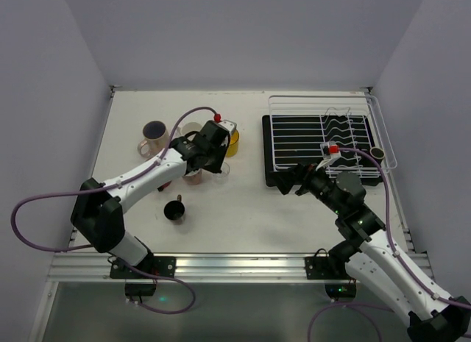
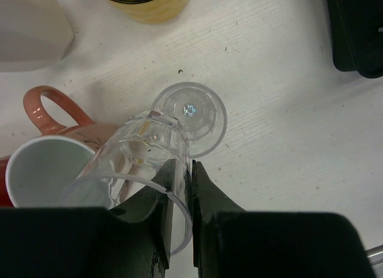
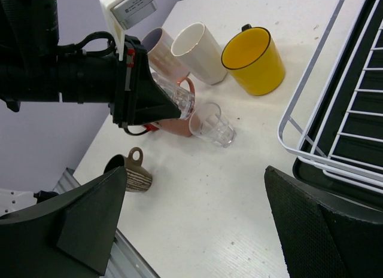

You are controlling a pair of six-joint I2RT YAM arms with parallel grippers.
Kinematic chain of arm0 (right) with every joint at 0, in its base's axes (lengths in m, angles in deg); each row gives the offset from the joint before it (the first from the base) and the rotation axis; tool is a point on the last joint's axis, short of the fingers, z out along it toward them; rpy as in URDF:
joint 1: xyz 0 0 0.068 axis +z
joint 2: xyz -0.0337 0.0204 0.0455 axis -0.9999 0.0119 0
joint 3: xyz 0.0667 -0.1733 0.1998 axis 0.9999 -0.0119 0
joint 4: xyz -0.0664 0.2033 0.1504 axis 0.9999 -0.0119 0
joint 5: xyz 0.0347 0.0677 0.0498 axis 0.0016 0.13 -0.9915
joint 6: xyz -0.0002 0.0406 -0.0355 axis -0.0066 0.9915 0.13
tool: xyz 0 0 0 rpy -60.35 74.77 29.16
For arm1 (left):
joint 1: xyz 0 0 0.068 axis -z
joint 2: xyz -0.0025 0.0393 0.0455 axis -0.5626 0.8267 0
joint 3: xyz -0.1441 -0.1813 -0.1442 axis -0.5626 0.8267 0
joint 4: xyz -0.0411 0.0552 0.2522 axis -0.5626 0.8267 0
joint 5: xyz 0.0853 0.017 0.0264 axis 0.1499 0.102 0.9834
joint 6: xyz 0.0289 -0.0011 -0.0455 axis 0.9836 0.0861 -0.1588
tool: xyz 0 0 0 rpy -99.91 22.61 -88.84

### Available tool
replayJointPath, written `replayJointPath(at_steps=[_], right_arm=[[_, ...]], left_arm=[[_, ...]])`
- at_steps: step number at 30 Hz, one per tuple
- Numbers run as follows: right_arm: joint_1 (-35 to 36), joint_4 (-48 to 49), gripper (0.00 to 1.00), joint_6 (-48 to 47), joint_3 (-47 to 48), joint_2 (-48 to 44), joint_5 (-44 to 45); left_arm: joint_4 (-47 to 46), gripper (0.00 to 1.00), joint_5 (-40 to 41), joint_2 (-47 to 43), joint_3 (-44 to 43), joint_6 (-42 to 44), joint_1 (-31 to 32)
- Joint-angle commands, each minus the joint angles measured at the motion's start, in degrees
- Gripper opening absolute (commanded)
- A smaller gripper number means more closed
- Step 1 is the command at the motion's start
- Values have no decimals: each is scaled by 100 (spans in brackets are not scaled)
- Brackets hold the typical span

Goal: Unload the cups from the dish rack

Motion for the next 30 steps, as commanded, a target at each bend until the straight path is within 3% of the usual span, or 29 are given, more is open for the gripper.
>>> replayJointPath(at_steps=[1, 26, 30], right_arm=[[15, 57, 99, -154, 54, 39, 123], [15, 109, 99, -163, -43, 109, 228], [6, 74, 99, -171, -61, 92, 307]], left_arm=[[-52, 0, -244, 107, -357, 260, -2], [-52, 0, -614, 837, -585, 542, 7], [-17, 13, -579, 907, -638, 559, 16]])
